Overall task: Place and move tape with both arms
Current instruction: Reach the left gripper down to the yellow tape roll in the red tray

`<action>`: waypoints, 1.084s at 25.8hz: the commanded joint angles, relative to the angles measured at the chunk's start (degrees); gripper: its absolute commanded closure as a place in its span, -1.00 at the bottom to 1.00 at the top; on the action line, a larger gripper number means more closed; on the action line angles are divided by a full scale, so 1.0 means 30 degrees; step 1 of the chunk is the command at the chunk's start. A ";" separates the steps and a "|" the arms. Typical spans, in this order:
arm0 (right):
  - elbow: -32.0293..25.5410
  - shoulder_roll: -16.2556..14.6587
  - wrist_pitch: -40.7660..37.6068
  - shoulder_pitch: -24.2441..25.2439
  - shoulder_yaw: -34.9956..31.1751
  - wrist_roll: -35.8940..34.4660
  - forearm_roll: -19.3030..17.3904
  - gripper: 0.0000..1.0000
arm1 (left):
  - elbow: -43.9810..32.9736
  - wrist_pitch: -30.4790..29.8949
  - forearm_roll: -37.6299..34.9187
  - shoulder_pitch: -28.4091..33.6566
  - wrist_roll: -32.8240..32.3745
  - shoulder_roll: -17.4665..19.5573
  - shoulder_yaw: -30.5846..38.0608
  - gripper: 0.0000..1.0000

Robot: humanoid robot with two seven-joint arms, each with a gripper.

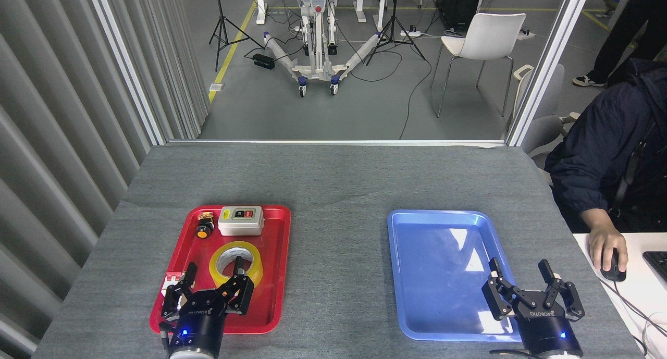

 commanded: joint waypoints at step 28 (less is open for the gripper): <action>0.0037 -0.0114 -0.0043 0.0450 -0.0246 -0.0188 -0.0048 -1.00 | 0.5061 0.1491 -0.0244 -0.6774 -1.2336 0.0795 -0.0134 -1.00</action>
